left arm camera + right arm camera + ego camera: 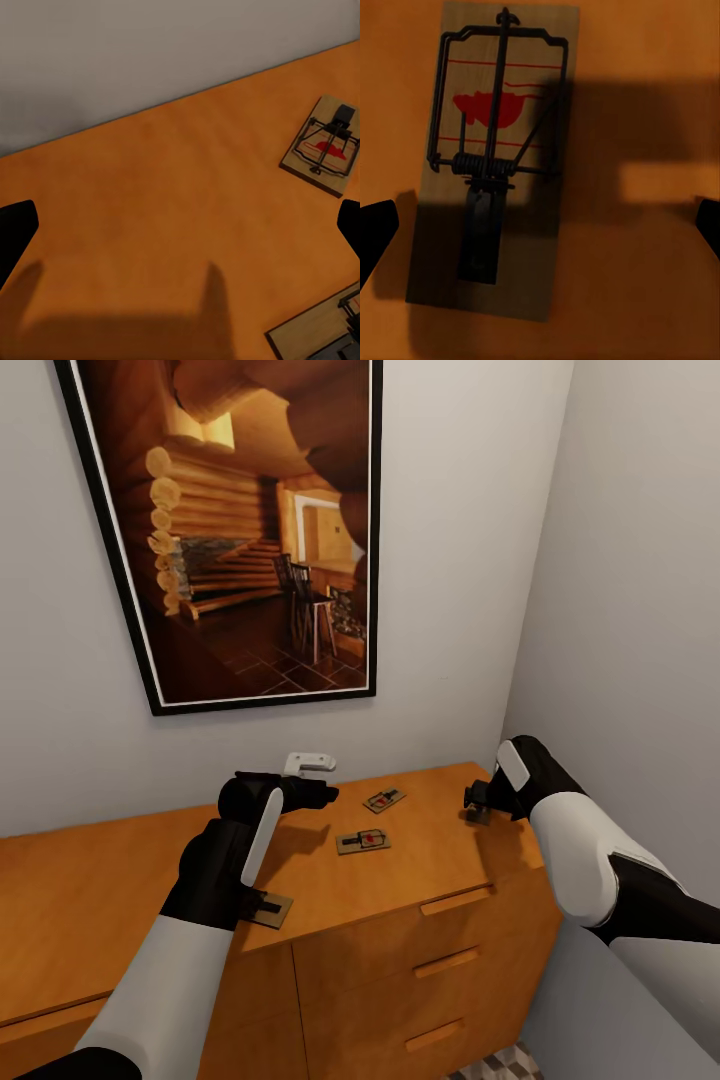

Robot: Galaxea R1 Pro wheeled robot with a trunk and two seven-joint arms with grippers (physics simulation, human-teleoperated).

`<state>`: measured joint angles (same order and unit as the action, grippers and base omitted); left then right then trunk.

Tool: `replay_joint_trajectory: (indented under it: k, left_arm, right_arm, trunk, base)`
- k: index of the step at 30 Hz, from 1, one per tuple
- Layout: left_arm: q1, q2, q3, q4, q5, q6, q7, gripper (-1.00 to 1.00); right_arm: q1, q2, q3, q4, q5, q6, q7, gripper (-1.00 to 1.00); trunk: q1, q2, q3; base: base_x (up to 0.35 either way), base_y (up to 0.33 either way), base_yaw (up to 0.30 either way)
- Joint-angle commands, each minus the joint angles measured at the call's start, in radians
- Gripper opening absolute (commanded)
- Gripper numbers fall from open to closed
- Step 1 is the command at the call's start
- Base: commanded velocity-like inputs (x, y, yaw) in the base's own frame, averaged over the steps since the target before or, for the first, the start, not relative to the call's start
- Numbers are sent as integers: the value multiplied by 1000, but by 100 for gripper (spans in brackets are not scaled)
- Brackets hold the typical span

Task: Take the four mousetraps from the cabinet in the bathroom and place them on the bathroom floor. Make sure all four end up on the same floor surface, and ensure that at least two of them are either under or directly next to the same bathroom sink.

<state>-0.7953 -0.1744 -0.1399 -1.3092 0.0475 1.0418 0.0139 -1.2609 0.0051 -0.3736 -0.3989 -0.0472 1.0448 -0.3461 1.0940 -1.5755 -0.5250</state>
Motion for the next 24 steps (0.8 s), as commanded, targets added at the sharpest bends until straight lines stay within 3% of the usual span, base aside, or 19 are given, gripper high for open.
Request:
replay_joint_trajectory:
  k: [1,2,24]
  left_arm:
    - [-1,0,0,-1,4,4,1,100]
    - [-1,0,0,-1,4,4,1,100]
    - [-1,0,0,-2,3,4,1,100]
  right_arm:
    - [0,1,-6,36,-14,2,-7,100]
    - [0,1,-7,41,-14,2,-7,-100]
    - [0,0,-1,80,-4,2,-13,-100]
  trunk:
    - [0,0,-1]
    - [0,0,-1]
    - [0,0,-1]
  base:
    - [0,0,0]
    - [0,0,0]
    - [0,0,0]
